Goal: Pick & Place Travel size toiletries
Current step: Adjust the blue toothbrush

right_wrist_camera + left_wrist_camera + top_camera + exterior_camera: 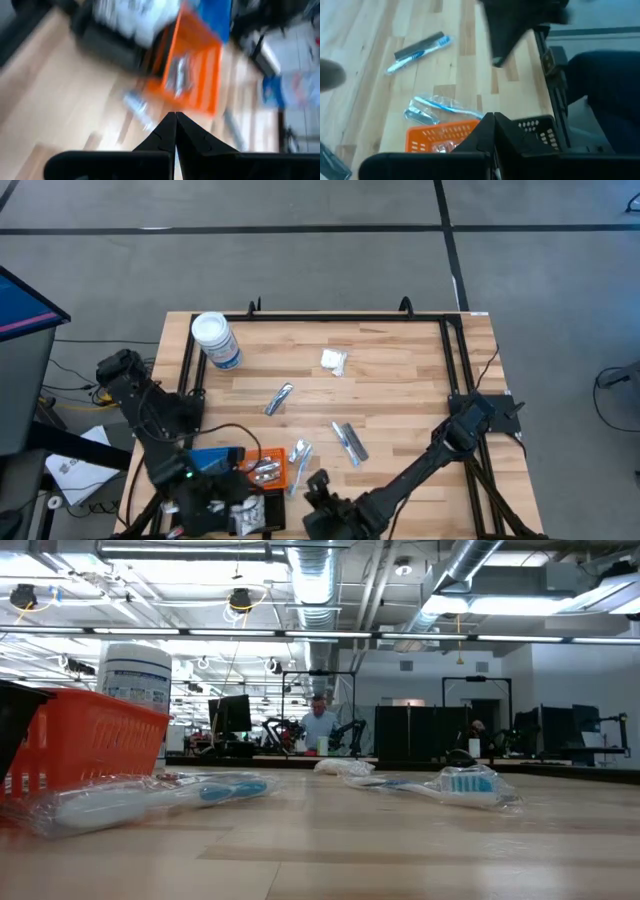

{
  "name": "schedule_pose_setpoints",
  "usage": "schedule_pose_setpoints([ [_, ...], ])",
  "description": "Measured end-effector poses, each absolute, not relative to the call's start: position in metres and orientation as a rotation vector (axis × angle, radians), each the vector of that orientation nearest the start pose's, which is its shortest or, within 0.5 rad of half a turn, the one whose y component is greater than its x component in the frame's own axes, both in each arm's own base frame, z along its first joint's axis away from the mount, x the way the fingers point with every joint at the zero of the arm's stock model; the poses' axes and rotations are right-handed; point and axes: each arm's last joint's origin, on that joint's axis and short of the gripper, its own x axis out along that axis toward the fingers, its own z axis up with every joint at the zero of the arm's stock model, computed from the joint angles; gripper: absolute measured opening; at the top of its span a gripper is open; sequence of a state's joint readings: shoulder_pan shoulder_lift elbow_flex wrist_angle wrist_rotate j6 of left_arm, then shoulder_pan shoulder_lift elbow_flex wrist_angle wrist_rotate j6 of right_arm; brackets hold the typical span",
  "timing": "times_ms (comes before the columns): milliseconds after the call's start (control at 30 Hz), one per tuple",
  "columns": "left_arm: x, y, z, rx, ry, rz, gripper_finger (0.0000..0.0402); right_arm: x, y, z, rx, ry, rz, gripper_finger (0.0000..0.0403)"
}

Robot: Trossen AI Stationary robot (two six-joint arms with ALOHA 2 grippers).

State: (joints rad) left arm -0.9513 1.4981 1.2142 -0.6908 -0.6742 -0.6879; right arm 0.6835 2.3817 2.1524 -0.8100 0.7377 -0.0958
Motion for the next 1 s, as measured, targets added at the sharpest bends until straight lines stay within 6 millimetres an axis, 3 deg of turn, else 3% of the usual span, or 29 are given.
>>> schedule_pose_setpoints([
  [100, 0.182, -0.243, 0.282, 0.08, 0.656, -0.003, 0.0, 0.39, 0.301, 0.199, -0.744, 0.819, -0.083, 0.0],
  [267, 0.181, -0.241, 0.285, 0.174, 0.568, 0.063, 0.0, 0.348, 0.285, 0.211, -0.645, 0.613, -0.174, 0.0],
  [433, 0.193, -0.23, 0.287, 0.275, 0.537, 0.137, 0.0, 0.301, 0.241, 0.239, -0.396, 0.347, -0.164, 0.0],
  [533, 0.205, -0.219, 0.287, 0.323, 0.532, 0.2, 0.0, 0.285, 0.209, 0.245, -0.31, 0.222, -0.125, 0.0],
  [667, 0.226, -0.197, 0.284, 0.385, 0.562, 0.282, 0.0, 0.279, 0.159, 0.267, -0.333, 0.119, -0.141, 0.0],
  [800, 0.241, -0.161, 0.269, 0.395, 0.629, 0.379, 0.0, 0.284, 0.113, 0.283, -0.287, 0.082, -0.199, 0.0],
  [900, 0.242, -0.133, 0.248, 0.315, 0.674, 0.367, 0.0, 0.287, 0.093, 0.276, -0.205, 0.087, -0.105, 0.0],
  [1000, 0.234, -0.116, 0.232, 0.177, 0.583, 0.264, 0.0, 0.295, 0.085, 0.254, -0.186, 0.13, -0.035, 0.0],
])
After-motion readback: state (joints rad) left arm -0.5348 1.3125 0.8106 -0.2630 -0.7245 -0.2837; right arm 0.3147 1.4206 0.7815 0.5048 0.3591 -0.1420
